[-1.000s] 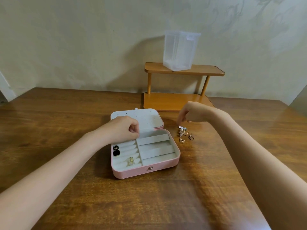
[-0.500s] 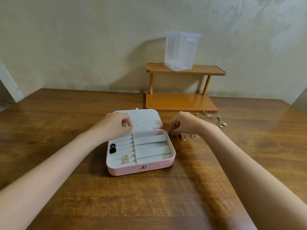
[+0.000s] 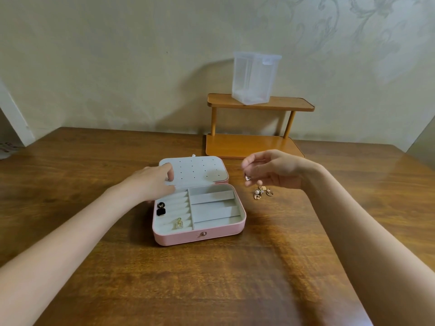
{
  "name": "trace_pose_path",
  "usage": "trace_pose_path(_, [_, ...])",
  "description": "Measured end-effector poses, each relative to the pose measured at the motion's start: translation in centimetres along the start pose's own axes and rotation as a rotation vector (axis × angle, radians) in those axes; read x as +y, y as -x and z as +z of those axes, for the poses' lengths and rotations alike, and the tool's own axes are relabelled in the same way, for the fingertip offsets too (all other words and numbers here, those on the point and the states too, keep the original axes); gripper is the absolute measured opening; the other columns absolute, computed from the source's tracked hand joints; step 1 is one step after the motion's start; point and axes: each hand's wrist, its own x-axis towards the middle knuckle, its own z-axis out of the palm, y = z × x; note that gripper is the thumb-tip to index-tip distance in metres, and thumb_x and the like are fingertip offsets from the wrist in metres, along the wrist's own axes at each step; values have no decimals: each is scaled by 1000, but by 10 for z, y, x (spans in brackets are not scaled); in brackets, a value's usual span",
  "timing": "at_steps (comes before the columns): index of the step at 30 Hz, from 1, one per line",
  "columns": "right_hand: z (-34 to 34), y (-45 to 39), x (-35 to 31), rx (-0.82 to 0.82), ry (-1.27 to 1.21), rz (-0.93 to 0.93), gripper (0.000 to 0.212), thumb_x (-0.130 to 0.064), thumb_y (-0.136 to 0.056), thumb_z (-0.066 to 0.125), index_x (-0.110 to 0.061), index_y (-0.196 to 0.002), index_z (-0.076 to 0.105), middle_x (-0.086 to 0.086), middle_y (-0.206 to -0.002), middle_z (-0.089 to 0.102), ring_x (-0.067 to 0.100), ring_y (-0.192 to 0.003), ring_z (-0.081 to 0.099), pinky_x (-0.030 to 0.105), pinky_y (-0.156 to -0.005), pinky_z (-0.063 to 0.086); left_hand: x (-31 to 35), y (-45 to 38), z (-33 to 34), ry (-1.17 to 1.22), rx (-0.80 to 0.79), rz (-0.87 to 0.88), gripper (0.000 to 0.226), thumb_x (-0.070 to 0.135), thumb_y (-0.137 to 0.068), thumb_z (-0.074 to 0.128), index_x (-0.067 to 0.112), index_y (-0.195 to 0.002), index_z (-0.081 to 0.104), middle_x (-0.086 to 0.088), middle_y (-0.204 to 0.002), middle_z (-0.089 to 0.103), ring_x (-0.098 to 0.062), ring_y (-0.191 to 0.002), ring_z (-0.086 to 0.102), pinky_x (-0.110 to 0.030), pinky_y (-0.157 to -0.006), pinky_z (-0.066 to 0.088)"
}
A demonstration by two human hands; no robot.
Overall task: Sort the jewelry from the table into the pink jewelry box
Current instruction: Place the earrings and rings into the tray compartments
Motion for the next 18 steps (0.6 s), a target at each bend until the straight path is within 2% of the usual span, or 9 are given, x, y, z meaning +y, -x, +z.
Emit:
trace_pose_path(4, [10,-7,-1,73,126,-26,11,5,-83,60,-1,-89,65,9,-84,69,16,-78,69,22,-69,57,-1,2,3,103,8,13,13,28,-93,51,25,-104,45,1,-94,52,-13,-62,60,-19,-50,42])
trace_pose_path(9, [30,-14,-8,37,226,-53,11,4,-82,61,1,-90,68,11,-90,70,18,-83,70,21,-71,56,16,-3,14,188,92,101,12,26,-93,53,22,-102,47,6,-81,48,-9,-59,59,-17,-48,36])
trace_pose_path(13, [47,-13,-10,-18,277,-70,10,5,-82,62,0,-87,70,10,-88,71,18,-81,71,18,-68,55,22,-11,17,232,108,148,13,27,-91,56,25,-100,46,3,-87,53,-8,-63,57,-21,-53,40])
trace_pose_path(15, [56,-12,-9,-38,305,-98,12,7,-82,62,-2,-82,70,8,-84,71,16,-78,70,19,-69,54,21,-11,19,236,138,172,13,27,-91,57,26,-100,47,4,-85,54,-7,-69,50,-21,-56,37])
trace_pose_path(18, [73,-13,-8,-62,412,-112,16,7,-81,63,-7,-80,70,1,-82,70,10,-73,68,16,-66,53,16,-8,26,299,199,228,12,23,-91,57,25,-100,50,5,-80,55,-10,-75,51,-23,-63,42])
